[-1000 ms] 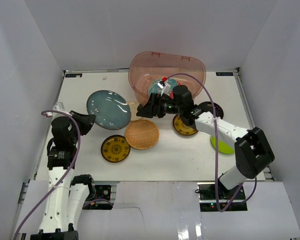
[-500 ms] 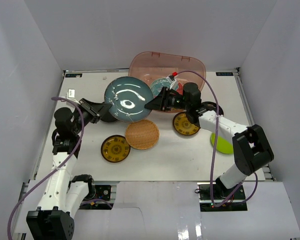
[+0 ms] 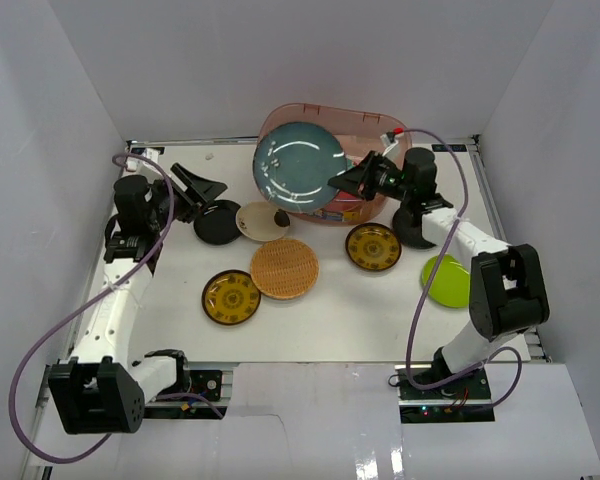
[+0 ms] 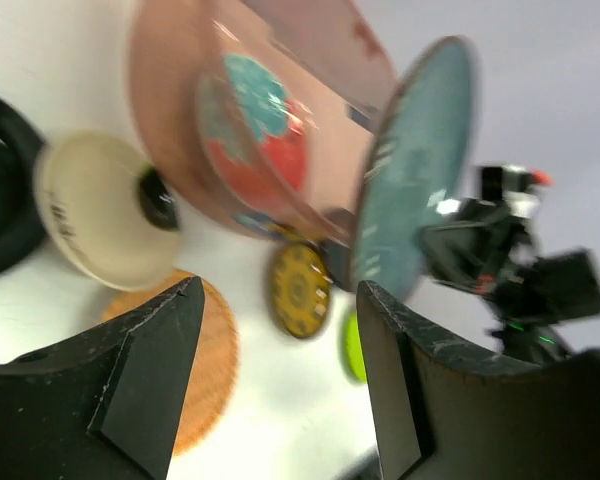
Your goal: Place the plates into the plastic bin on the countertop
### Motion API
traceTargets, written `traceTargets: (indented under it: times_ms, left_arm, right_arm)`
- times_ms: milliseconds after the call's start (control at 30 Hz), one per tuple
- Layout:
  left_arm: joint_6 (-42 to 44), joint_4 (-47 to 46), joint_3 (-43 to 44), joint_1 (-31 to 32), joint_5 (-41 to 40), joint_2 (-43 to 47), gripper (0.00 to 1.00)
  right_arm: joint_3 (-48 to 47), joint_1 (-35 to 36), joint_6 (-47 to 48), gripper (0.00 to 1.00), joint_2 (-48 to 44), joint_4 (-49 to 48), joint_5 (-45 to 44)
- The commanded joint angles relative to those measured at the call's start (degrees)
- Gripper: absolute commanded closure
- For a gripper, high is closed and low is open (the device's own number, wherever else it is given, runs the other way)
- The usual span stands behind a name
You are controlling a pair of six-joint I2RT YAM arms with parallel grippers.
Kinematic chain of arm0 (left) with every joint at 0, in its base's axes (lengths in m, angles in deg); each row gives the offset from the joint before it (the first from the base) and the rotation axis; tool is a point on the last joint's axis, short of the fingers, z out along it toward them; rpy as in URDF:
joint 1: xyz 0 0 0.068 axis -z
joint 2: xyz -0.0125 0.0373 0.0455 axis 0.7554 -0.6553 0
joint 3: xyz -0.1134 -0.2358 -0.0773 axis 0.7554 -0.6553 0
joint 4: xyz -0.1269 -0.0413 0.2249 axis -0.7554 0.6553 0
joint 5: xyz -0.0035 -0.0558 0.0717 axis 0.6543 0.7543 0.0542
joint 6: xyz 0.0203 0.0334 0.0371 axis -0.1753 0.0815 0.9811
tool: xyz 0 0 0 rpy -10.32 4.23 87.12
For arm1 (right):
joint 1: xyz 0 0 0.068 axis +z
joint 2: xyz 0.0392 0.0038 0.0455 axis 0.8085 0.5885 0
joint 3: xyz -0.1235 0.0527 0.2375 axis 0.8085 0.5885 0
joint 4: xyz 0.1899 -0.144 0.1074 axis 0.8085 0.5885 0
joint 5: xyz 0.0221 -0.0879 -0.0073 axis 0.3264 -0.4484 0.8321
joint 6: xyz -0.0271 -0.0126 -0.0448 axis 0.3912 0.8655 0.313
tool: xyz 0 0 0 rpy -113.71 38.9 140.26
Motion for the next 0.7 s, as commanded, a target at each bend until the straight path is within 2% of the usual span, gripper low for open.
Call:
traceTargets:
  times_ms: [0, 67, 100, 167, 400, 667]
  left_arm:
    - [9.54, 10.06, 3.71, -0.21, -11.98, -5.41, 0.27]
    - [9.9, 10.42, 3.1, -0.21, -15.87, -7.18, 0.27]
    - [9.9, 10.16, 2.57, -0.39, -16.5, -8.06, 0.27]
    - [8.94, 8.93, 0.81, -1.35, -17.12, -11.13, 0.26]
    - [9.1, 7.61, -1.56, -5.13, -19.22, -18.87, 0.26]
    - [8.76, 7.35, -1.21, -8.47, -18.88, -26.43, 0.25]
  right_arm:
    - [-11.38, -5.69, 4.21, 0.92, 0.38, -2.82, -3.7]
    - [-16.89, -6.58, 9.23, 0.92, 2.91, 5.87, -7.21]
    - [-19.11, -7.02, 14.74, 0.92, 3.98, 9.21, -8.8]
    - [-24.55, -7.55, 18.47, 0.92, 7.32, 16.34, -12.48]
    - [-33.97, -9.57, 22.88, 0.92, 17.16, 25.75, -14.87]
    - [-36.62, -9.4, 24.46, 0.92, 22.53, 32.71, -16.28]
